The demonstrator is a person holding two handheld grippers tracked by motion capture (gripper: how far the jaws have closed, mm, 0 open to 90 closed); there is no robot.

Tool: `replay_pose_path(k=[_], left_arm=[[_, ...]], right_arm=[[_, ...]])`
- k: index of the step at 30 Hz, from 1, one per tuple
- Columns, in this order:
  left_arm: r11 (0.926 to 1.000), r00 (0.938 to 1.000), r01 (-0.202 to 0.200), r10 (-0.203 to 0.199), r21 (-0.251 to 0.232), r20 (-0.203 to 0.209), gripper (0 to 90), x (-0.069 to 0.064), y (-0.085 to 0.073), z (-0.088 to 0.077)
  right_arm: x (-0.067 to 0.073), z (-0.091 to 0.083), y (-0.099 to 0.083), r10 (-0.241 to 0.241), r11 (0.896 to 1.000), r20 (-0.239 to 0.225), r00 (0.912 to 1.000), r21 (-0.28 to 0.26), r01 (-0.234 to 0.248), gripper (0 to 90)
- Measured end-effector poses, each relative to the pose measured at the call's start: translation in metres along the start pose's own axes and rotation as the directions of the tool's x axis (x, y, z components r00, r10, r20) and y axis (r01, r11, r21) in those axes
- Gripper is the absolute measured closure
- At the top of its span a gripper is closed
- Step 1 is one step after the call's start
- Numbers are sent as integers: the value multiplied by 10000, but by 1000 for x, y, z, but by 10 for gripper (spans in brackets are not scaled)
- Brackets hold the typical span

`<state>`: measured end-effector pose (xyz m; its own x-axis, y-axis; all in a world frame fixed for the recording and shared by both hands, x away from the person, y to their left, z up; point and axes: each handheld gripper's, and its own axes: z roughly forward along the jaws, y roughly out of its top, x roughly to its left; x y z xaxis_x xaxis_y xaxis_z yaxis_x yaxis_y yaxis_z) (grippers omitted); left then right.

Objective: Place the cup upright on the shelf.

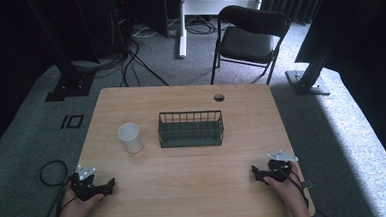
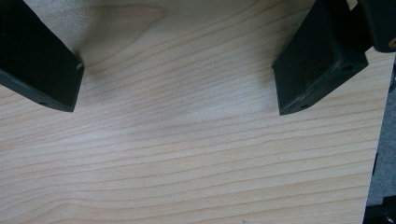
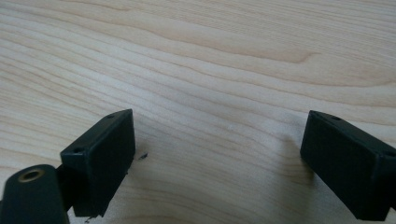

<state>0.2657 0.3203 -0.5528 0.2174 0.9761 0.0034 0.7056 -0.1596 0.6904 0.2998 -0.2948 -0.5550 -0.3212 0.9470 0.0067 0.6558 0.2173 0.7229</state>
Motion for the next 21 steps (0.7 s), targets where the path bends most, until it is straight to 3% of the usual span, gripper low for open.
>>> replay_pose_path(k=[21], left_arm=[[10000,10000,-15,15,22,18,19,-2,-1,-1]], right_arm=[[0,1,1,2,10000,9,10000,5,-2,98]])
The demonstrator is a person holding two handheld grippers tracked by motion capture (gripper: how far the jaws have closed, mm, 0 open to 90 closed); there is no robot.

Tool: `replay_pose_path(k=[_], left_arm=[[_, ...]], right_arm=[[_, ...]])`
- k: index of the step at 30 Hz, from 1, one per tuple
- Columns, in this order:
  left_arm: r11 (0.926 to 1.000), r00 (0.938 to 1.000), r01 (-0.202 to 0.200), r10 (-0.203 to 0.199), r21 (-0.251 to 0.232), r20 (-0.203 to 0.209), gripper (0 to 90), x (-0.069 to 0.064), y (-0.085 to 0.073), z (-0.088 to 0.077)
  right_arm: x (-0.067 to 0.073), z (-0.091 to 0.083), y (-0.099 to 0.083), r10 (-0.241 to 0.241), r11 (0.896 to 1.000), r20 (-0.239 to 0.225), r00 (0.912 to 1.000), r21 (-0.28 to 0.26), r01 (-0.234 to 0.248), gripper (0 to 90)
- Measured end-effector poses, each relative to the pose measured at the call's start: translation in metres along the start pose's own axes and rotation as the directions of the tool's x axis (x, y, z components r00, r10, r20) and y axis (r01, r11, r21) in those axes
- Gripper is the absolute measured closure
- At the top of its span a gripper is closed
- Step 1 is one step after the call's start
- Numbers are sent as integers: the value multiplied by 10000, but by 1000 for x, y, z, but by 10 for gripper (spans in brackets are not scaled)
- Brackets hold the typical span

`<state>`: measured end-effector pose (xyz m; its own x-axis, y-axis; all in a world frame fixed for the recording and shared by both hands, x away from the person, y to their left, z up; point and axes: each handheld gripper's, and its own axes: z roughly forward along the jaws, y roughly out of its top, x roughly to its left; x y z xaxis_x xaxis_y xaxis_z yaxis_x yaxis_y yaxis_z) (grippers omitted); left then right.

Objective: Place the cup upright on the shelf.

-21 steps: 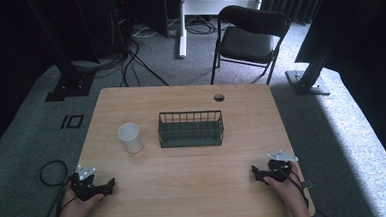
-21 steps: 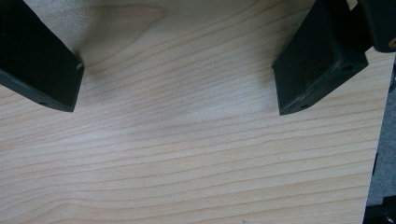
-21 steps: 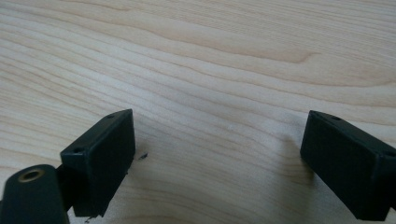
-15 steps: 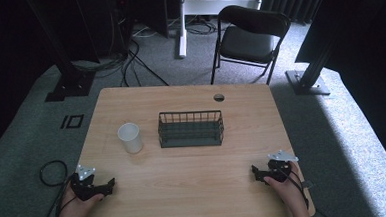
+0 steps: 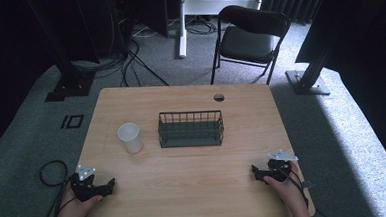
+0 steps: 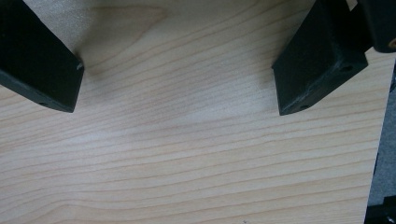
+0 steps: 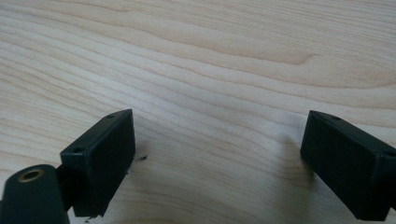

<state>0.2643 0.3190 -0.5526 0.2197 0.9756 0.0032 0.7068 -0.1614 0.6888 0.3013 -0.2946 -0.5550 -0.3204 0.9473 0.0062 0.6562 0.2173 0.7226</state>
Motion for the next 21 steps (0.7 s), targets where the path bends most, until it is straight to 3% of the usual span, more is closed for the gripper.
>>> replay_pose_path(k=[13,21], left_arm=[[9977,9968,-676,678,-62,421,20,-6,2,1],[9931,9924,-1143,1153,-256,439,20,-13,9,7]], right_arm=[[0,0,0,5,10000,2,10000,-6,-5,98],[0,0,0,3,10000,3,10000,-8,-3,98]])
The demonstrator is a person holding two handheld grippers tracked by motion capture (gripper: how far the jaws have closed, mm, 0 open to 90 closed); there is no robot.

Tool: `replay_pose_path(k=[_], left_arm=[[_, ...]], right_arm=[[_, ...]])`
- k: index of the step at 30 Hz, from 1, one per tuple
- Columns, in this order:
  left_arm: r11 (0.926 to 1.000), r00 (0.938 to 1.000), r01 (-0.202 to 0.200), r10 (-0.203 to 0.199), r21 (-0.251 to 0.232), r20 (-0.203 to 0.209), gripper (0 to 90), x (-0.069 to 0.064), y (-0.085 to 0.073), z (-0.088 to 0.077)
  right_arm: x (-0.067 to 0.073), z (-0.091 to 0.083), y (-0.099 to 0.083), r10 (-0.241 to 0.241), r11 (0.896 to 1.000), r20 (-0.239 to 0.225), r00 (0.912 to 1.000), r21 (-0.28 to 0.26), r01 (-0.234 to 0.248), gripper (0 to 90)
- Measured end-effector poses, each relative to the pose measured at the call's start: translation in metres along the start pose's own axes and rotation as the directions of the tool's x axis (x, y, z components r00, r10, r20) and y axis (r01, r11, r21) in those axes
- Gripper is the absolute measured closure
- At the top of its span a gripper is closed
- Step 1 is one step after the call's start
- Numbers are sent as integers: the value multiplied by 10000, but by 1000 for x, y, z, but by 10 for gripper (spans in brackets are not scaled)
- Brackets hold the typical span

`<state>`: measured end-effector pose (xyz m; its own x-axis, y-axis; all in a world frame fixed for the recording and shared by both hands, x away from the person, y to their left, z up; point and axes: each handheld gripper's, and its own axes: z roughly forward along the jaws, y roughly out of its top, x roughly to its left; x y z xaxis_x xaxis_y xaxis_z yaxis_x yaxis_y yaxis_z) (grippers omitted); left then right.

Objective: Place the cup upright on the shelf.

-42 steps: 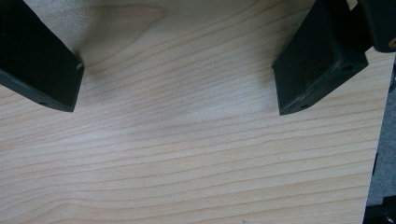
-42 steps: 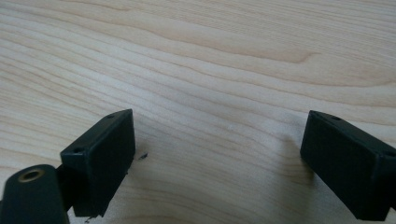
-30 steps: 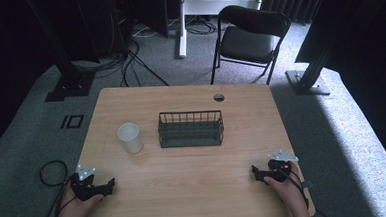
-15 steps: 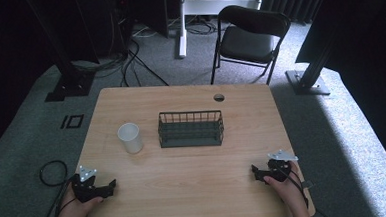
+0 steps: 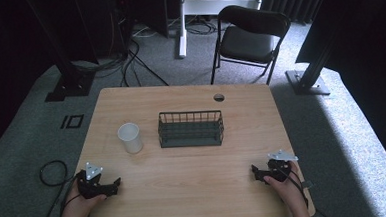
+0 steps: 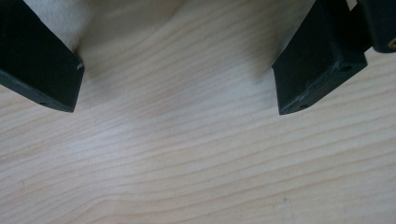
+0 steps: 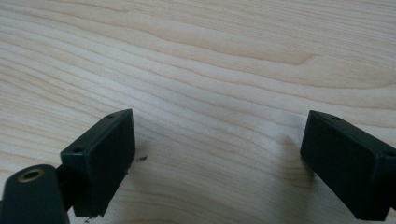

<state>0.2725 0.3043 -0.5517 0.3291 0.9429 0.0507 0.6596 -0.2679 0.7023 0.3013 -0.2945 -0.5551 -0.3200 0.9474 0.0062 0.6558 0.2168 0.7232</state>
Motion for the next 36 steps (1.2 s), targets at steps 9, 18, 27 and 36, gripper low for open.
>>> replay_pose_path(k=[9,18,27,36], left_arm=[[9981,9992,-298,311,-540,237,24,-5,12,1],[9937,9966,-557,613,-969,558,24,-12,29,5],[9903,9967,-467,548,-1308,596,25,-16,42,13],[9848,9966,-557,649,-1645,508,25,-17,53,20]], right_arm=[[0,0,0,-1,10000,0,10000,1,1,98],[0,0,0,0,10000,0,10000,0,0,98],[0,0,0,-1,10000,1,10000,2,1,98],[0,0,0,1,10000,-1,10000,1,-1,98]])
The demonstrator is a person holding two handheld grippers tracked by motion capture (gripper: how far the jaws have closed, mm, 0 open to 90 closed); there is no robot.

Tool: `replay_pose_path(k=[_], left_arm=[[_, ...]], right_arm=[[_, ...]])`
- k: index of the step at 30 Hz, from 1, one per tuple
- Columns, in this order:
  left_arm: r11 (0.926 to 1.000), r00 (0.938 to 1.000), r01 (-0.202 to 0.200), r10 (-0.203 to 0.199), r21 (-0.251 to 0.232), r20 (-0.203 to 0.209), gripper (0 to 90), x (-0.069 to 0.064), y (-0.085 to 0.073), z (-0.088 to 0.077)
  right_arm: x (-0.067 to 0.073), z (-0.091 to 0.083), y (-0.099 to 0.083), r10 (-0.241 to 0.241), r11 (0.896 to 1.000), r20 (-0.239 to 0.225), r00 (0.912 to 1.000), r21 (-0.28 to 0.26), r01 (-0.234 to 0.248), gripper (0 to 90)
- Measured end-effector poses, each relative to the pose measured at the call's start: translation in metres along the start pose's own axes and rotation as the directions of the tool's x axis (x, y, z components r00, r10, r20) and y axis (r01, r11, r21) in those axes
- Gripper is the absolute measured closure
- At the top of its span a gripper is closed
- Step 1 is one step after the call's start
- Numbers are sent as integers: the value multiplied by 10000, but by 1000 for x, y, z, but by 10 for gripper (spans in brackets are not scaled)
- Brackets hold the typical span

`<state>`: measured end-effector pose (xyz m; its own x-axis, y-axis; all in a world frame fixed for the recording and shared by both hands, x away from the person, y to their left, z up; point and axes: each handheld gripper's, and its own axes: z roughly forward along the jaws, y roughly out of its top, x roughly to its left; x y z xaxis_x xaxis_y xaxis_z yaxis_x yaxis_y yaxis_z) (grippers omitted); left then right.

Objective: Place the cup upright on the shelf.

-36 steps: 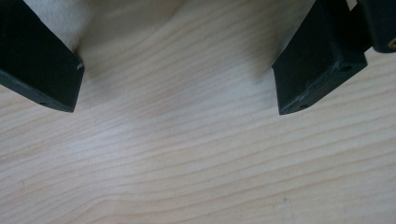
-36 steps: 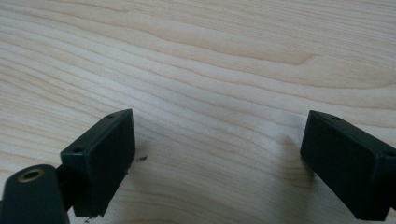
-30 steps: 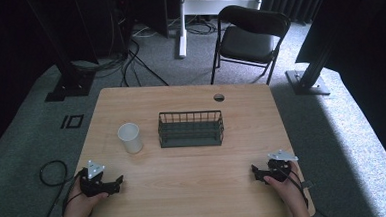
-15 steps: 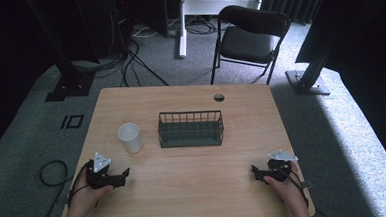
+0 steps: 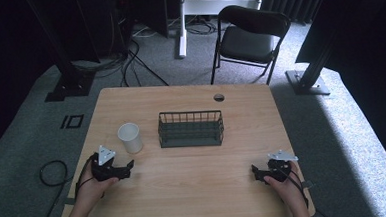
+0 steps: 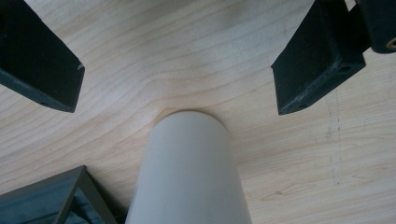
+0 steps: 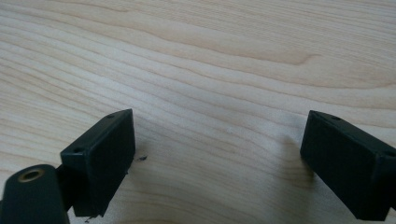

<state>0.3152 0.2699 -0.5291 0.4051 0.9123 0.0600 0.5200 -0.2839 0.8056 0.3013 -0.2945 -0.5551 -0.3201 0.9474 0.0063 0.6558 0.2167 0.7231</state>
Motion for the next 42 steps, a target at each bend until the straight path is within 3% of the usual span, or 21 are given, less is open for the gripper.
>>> replay_pose_path(k=[8,18,29,36,42], left_arm=[[9996,9999,-125,127,-235,76,25,0,10,6],[9990,10000,-12,10,-442,-53,25,2,21,13],[9966,9999,68,-57,-818,138,25,1,36,22],[9960,9998,-96,109,-885,137,25,-2,47,29],[9956,9999,13,0,-940,138,25,0,51,37]], right_arm=[[0,0,0,5,10000,1,10000,13,-5,98],[0,0,0,20,10000,-4,10000,7,-20,98],[0,0,0,19,10000,-3,10000,8,-19,98],[0,0,0,16,10000,-2,10000,5,-16,98],[0,0,0,20,10000,-3,10000,6,-20,98]])
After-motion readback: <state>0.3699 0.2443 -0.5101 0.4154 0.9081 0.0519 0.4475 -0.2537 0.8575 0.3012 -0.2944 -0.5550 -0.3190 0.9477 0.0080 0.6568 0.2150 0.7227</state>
